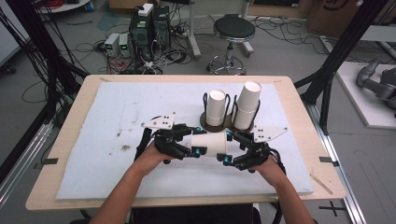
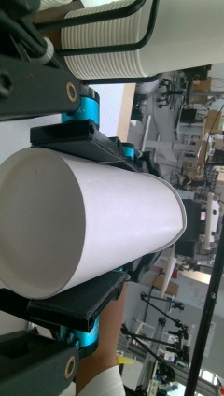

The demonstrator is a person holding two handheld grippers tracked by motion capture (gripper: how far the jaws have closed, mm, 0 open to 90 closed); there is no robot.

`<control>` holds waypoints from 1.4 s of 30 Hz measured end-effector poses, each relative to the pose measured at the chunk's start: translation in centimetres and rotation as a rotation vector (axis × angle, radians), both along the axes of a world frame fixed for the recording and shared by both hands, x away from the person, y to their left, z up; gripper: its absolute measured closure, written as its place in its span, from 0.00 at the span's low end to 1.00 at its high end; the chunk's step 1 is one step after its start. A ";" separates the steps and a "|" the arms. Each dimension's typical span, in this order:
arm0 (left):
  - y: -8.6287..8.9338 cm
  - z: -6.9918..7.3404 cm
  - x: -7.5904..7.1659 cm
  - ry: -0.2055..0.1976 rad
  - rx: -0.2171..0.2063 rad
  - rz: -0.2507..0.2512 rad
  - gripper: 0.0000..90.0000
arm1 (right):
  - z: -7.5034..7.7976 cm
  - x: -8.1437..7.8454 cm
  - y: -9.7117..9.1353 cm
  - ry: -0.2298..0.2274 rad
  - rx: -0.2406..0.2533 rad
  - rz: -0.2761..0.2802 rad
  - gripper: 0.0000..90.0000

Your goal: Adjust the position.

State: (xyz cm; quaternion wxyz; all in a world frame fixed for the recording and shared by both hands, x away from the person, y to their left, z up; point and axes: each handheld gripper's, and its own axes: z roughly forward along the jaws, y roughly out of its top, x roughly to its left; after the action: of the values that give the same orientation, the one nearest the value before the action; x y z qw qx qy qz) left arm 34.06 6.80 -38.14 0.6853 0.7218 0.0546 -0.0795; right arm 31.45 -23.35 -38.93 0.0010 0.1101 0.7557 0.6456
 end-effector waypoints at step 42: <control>-0.7 -0.5 -1.0 -0.097 0.120 0.020 0.43 | 0.3 -0.1 0.1 -0.033 -0.002 0.018 0.45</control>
State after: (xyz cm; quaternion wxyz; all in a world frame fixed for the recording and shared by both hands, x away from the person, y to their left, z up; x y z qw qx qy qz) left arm 33.07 6.07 -38.65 0.6432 0.7642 0.0333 -0.0342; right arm 31.38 -23.28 -38.62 0.0079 0.0928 0.7573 0.6464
